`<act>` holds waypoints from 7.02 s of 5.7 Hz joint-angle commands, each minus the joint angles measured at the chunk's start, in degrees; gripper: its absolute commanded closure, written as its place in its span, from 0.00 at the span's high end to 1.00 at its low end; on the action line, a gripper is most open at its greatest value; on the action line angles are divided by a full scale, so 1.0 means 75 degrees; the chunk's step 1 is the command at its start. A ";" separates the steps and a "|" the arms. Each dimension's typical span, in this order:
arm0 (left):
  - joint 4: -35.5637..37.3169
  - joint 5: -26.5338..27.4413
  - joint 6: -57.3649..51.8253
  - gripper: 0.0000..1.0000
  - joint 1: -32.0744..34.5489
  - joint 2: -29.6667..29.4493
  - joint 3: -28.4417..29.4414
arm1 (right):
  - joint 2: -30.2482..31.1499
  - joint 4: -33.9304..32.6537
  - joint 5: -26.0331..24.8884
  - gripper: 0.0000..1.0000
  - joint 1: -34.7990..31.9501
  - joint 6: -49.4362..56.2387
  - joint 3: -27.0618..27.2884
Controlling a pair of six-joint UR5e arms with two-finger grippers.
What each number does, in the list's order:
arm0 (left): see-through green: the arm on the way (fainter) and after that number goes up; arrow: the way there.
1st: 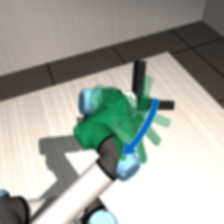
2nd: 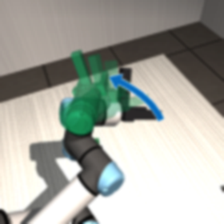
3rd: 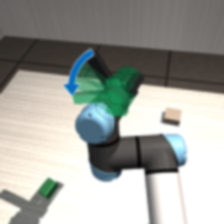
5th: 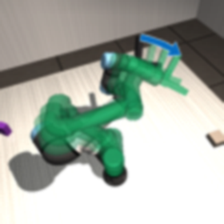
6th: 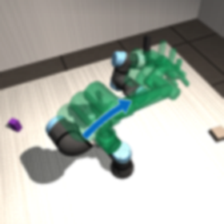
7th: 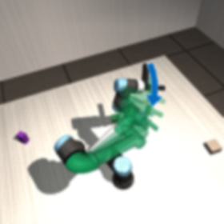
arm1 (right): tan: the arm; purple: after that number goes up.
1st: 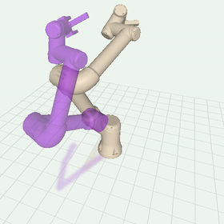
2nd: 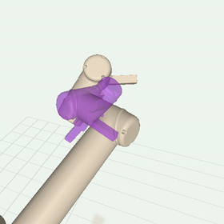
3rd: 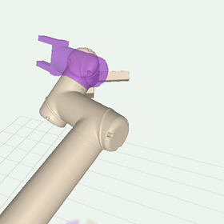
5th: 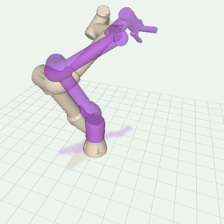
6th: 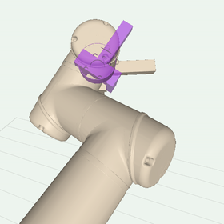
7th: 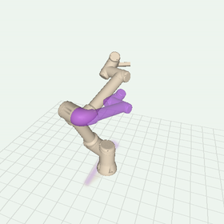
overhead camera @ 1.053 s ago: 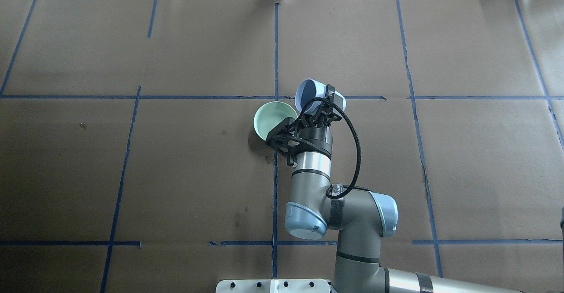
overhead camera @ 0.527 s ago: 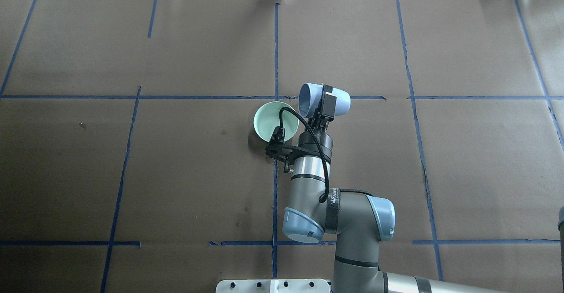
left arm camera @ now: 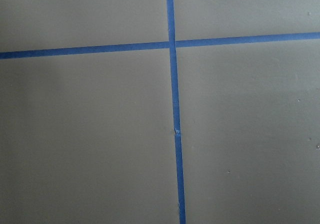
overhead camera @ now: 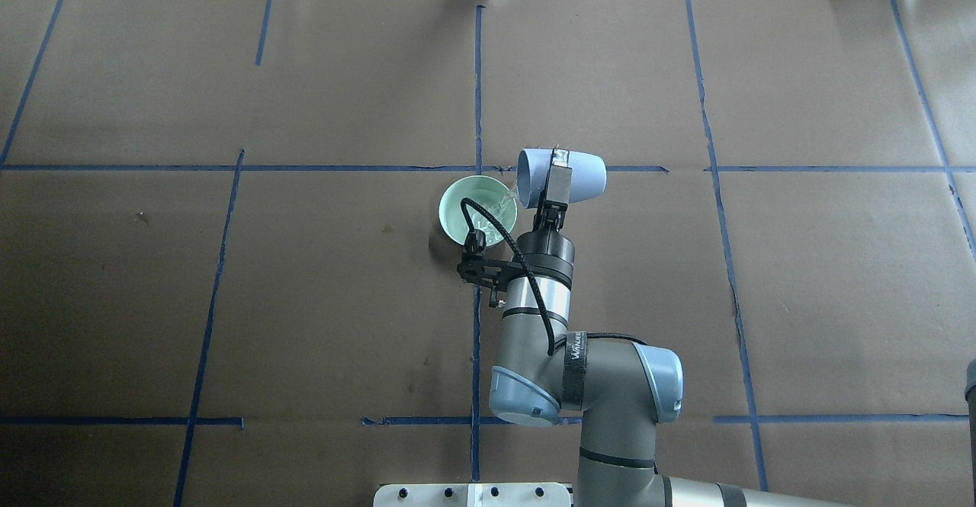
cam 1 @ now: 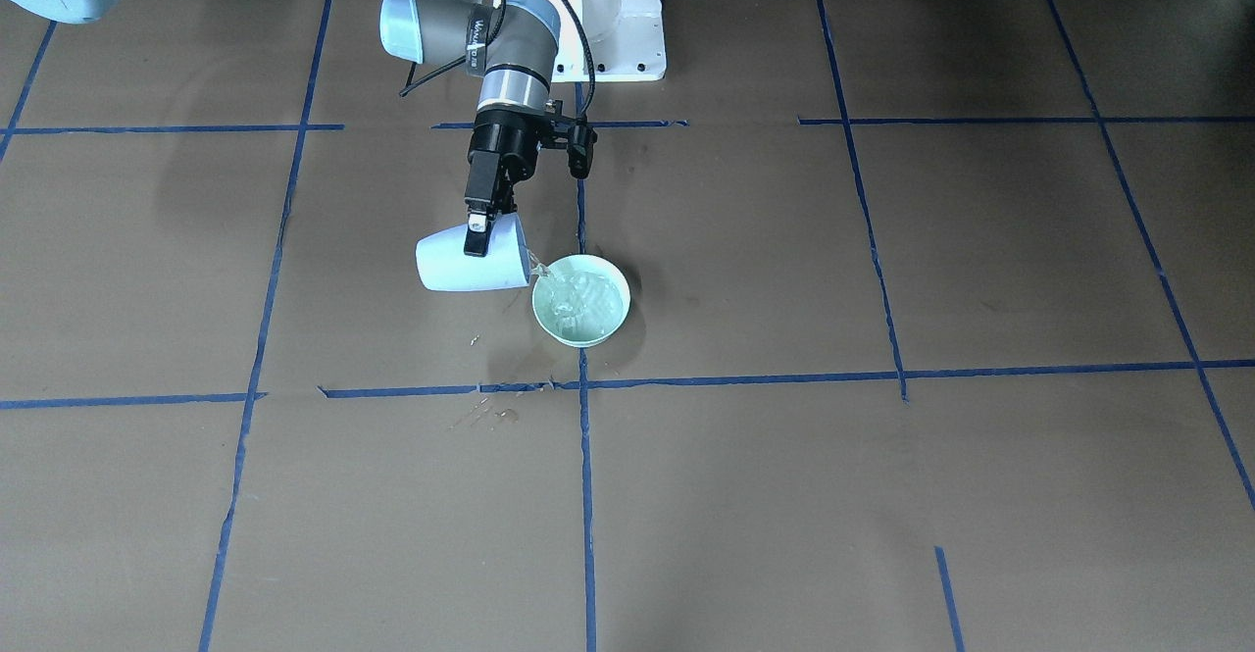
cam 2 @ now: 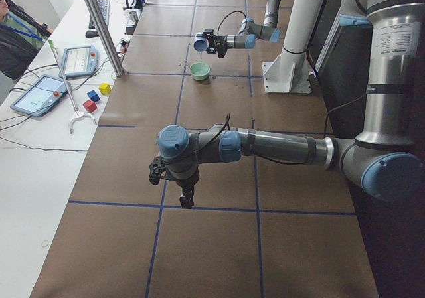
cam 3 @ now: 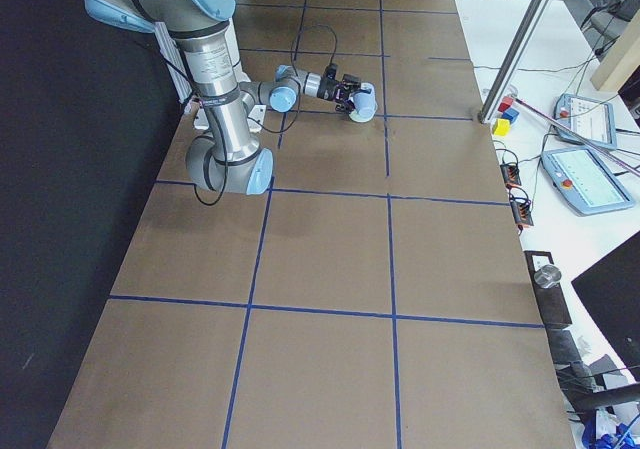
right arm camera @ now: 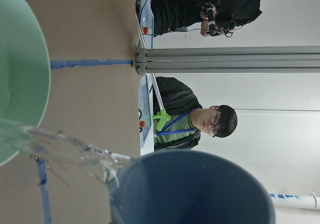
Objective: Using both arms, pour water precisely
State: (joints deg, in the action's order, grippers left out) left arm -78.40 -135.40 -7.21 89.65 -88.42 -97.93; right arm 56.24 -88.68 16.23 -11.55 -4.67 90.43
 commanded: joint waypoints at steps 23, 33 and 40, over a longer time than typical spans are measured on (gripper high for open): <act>-0.0023 -0.0006 0.0000 1.00 0.0012 -0.0012 -0.0220 | 0.5207 0.5470 0.2852 0.00 -0.0745 -0.7229 0.3213; -0.0023 -0.0017 0.0023 1.00 0.0012 -0.0012 -0.0373 | 0.6378 1.0055 0.2794 0.17 -0.0757 -0.7053 -0.0022; -0.0023 -0.0017 0.0023 1.00 0.0012 -0.0012 -0.0373 | 0.6201 1.0090 0.2794 0.87 -0.1132 -0.7076 -0.0187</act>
State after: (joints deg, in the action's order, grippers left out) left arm -78.57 -135.53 -7.03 89.74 -88.51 -100.72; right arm 102.77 -13.09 37.18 -19.95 -57.62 89.00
